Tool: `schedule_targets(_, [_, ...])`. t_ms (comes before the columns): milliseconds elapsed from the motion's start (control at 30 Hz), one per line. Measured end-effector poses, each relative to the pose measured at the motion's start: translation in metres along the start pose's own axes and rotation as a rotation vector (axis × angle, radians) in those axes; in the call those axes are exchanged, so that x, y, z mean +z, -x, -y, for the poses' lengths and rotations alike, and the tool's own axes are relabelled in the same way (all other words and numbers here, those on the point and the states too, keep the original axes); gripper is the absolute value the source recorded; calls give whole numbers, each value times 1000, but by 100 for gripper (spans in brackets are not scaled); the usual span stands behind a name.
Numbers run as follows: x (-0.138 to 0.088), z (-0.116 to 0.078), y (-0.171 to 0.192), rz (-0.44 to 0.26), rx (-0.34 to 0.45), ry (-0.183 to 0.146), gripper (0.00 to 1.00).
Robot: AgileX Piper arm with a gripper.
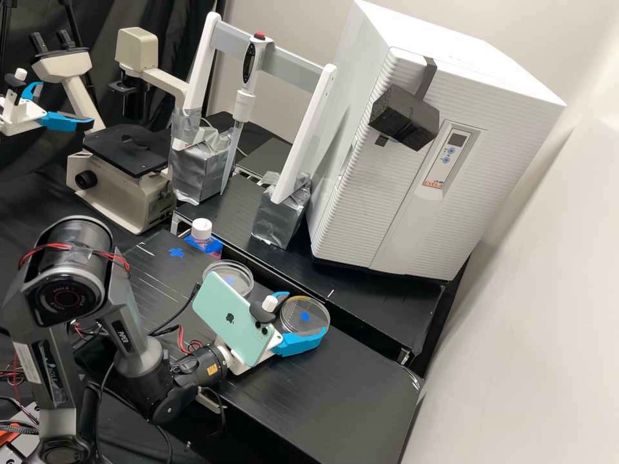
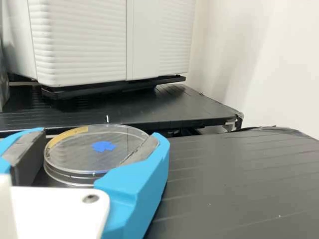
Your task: Close the lid
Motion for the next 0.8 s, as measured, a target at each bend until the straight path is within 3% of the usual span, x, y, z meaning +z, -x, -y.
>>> schedule_targets(267, [-3,-2,2,1,6,11,0])
schedule_targets(400, [-8,-5,6,0,12,-17,0])
schedule_targets(567, [-25,-11,18,-64,39,-40,0])
schedule_targets(700, [-43,-9,29,-145,39,-32,0])
schedule_targets(800, [-55,-2,36,-214,8,-7,0])
